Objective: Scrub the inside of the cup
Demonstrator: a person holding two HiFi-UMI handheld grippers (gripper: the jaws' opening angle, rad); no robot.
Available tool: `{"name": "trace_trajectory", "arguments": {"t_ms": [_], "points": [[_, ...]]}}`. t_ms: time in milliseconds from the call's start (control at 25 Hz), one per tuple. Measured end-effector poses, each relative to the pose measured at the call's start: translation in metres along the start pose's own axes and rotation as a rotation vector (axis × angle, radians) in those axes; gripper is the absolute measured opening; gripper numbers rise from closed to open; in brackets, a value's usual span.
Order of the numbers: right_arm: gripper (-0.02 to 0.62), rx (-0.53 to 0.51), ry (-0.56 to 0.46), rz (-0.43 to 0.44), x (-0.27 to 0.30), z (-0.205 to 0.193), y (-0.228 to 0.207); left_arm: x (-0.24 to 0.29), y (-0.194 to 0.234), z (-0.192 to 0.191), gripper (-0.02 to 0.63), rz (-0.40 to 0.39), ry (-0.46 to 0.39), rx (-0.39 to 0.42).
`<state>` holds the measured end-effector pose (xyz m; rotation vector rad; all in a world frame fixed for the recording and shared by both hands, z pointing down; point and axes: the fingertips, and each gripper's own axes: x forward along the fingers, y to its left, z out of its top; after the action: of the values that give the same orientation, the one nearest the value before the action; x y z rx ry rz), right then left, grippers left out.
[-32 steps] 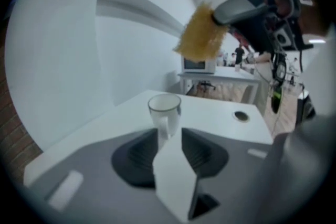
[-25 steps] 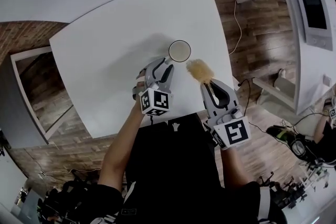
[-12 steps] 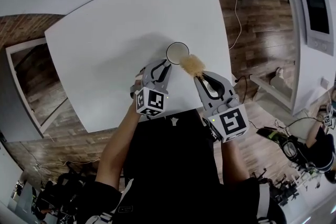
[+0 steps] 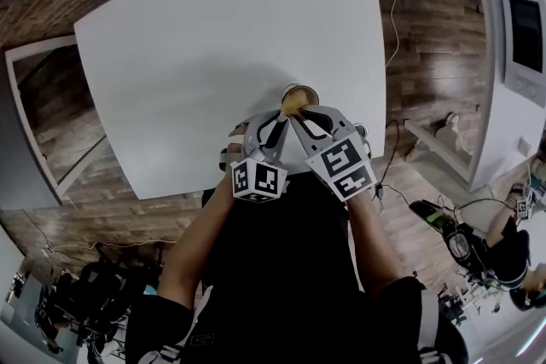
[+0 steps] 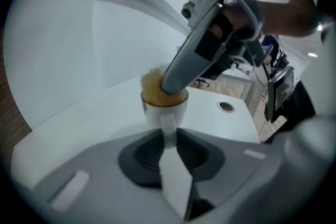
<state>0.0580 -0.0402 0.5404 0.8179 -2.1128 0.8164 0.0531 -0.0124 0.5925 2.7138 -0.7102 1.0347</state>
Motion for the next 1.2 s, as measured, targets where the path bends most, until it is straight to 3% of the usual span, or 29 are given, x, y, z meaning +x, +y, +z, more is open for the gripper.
{"name": "trace_trajectory", "arguments": {"t_ms": [320, 520, 640, 920, 1200], "points": [[0.037, -0.095, 0.19, -0.063, 0.031, -0.006, -0.017, 0.001, 0.002, -0.002, 0.074, -0.004, -0.004, 0.028], [0.037, -0.195, 0.106, -0.166, -0.003, 0.016, -0.015, 0.001, 0.003, 0.001, 0.074, 0.004, -0.003, 0.009], [0.037, -0.282, 0.146, -0.257, -0.012, 0.014, -0.016, 0.0, 0.003, 0.002, 0.074, 0.001, -0.006, 0.008], [0.037, -0.311, 0.291, -0.232, 0.034, -0.002, -0.024, 0.001, 0.005, 0.002, 0.075, 0.01, -0.006, 0.018], [0.037, -0.355, 0.261, -0.326, -0.028, 0.017, -0.023, 0.0, 0.005, 0.001, 0.074, 0.012, 0.009, 0.015]]}}
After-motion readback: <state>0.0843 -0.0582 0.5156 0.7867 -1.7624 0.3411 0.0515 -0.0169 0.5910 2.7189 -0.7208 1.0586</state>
